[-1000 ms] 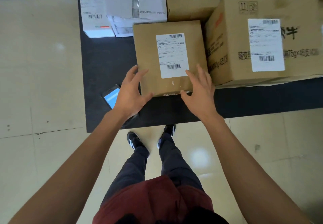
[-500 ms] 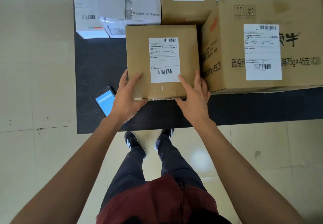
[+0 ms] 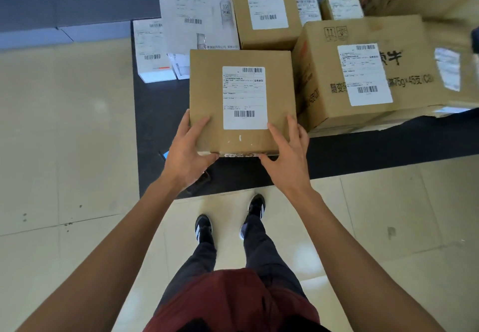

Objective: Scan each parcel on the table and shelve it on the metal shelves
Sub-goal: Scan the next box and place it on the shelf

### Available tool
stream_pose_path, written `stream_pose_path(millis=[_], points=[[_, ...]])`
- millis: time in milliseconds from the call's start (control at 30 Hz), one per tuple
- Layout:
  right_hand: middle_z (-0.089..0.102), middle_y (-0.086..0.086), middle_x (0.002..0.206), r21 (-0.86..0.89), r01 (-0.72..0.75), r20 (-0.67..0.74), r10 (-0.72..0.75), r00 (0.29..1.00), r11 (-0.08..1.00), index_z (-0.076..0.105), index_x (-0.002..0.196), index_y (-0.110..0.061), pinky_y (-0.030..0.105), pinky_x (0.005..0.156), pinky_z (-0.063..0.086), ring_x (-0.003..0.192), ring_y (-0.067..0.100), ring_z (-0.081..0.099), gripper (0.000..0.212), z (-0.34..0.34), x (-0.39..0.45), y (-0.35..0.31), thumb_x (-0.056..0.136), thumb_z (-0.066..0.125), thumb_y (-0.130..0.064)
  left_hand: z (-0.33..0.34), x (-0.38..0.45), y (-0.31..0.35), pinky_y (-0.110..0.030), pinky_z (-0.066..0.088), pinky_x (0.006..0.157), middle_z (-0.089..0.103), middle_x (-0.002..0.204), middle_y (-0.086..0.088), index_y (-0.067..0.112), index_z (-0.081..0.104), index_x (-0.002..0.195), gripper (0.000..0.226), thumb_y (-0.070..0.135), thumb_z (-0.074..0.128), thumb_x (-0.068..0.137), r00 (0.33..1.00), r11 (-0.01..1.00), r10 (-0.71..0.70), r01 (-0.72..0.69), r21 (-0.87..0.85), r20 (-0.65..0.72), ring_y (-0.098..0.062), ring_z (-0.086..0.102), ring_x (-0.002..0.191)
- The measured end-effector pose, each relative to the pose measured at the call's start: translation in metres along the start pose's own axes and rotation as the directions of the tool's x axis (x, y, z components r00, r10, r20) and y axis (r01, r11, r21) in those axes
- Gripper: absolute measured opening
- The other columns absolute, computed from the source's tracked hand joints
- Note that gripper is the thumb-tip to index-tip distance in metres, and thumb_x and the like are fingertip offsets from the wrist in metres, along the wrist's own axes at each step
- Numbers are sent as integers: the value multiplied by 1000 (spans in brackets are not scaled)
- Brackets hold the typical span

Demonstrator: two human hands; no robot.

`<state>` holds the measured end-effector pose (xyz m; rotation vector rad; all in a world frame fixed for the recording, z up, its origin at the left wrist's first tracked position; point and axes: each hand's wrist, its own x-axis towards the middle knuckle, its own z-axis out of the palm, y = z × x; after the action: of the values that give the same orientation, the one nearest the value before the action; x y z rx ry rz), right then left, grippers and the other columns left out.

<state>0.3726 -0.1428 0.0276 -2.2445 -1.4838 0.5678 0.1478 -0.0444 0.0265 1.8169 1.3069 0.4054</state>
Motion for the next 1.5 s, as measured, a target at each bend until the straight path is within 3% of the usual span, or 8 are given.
stream_pose_path(millis=[267,433,567,667,833,1033,1167,1500], points=[[11,6,170,12,70,-207,-66,976,997,42,153,-24,61,119,29,153,36,8,75,-23,-35,-39,88,79,-27,-49,-24,25,-34,36,119,17,170,8,32,45,153,87,25,88,78,981,984,180,-179,27,-65,-13,36,148],[21,11,167,-19,150,-385,-146,911,988,47,152,-20,58,120,26,150,39,18,73,-50,-51,-55,86,80,-27,-72,-34,50,-3,28,108,21,169,5,29,48,152,85,19,89,78,943,948,314,-317,-11,-112,24,26,136],[27,13,165,-48,181,-505,-180,844,982,51,149,-18,60,119,30,147,41,24,69,-77,-55,-56,86,79,-28,-81,-30,81,-17,35,114,16,170,12,35,45,153,87,19,87,79,927,930,364,-368,-26,-85,5,31,146],[28,13,165,-60,177,-575,-179,799,982,51,148,-17,63,116,32,148,40,24,70,-100,-56,-46,86,80,-27,-76,-20,111,-4,30,107,13,170,15,42,41,153,90,20,87,79,906,907,419,-421,-16,-62,10,24,147],[26,10,166,-60,132,-657,-139,741,989,49,150,-19,66,114,34,150,39,20,73,-144,-59,-10,85,81,-25,-47,0,167,7,20,101,9,170,13,49,39,152,87,26,84,82,852,852,523,-523,13,13,29,9,136],[29,13,164,-31,29,-709,-42,704,999,50,149,-15,64,116,31,150,41,23,74,-201,-77,37,83,83,-21,4,6,239,-11,19,113,6,170,16,49,37,153,85,29,83,84,808,808,587,-588,21,58,8,12,148],[29,12,164,-3,-20,-745,11,666,1000,53,147,-13,61,119,27,151,38,20,73,-239,-94,73,82,85,-17,48,0,286,8,11,104,8,168,15,51,41,148,80,28,81,83,763,766,643,-642,-39,74,31,2,136],[25,6,166,18,-118,-798,86,597,993,53,147,-16,65,118,29,153,38,17,70,-317,-144,171,84,82,-20,154,-13,385,8,9,101,6,169,19,53,37,151,86,23,83,84,697,706,705,-708,-32,131,31,-1,135]])
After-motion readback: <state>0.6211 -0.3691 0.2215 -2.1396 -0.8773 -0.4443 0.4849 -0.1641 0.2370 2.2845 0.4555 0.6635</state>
